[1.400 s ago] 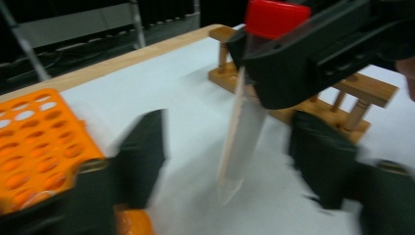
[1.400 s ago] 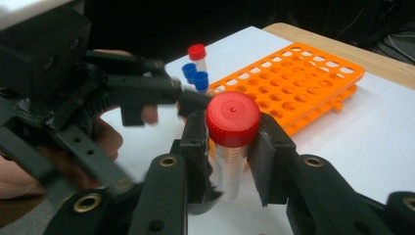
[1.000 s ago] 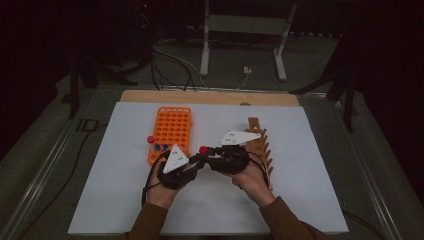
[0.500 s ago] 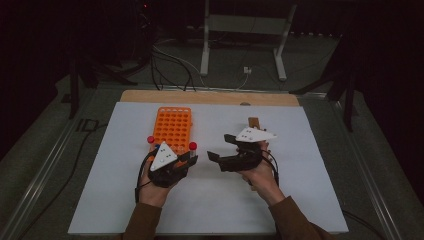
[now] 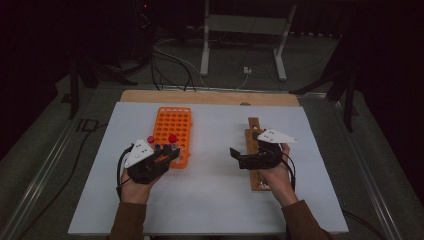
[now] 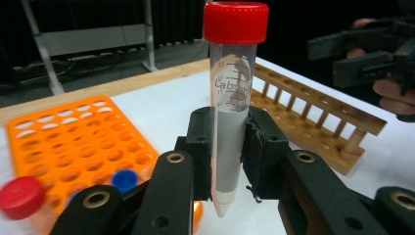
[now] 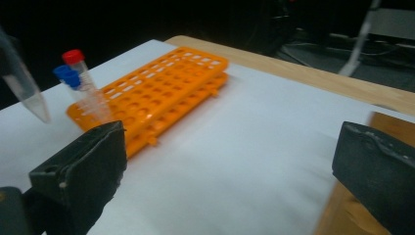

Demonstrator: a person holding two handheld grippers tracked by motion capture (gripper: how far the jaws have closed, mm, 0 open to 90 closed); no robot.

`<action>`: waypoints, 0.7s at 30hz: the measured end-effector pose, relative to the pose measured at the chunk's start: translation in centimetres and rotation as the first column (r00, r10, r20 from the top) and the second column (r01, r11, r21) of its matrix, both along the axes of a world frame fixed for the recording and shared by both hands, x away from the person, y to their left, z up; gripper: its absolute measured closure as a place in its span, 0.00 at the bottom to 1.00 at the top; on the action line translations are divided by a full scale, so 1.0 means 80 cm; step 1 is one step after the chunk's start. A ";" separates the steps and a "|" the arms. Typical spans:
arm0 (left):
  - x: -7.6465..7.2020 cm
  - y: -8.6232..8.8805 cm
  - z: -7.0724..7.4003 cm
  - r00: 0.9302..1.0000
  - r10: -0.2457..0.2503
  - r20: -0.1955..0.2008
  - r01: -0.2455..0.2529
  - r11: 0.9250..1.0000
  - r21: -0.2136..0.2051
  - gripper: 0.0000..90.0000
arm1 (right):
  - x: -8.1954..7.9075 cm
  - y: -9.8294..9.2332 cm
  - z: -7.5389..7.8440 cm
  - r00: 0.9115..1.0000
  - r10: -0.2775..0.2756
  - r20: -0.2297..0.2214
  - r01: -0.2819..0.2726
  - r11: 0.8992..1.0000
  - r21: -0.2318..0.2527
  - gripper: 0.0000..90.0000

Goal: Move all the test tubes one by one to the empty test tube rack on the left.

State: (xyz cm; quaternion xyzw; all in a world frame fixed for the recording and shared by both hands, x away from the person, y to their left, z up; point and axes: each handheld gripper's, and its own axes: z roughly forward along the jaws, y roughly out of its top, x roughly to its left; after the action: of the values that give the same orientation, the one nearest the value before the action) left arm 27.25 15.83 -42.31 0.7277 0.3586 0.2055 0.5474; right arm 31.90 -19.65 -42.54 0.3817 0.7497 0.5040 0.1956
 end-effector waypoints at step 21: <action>-0.001 0.045 0.004 0.988 0.154 0.031 -0.154 0.988 -0.017 0.83 | -0.017 -0.056 0.001 0.997 -0.076 0.017 0.075 0.997 0.022 0.00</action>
State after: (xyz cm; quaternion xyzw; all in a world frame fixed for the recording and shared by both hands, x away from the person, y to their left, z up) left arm 27.20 19.44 -42.00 0.6905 0.4064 0.2560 0.5408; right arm 30.54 -24.15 -42.48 0.4074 0.7274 0.5078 0.2170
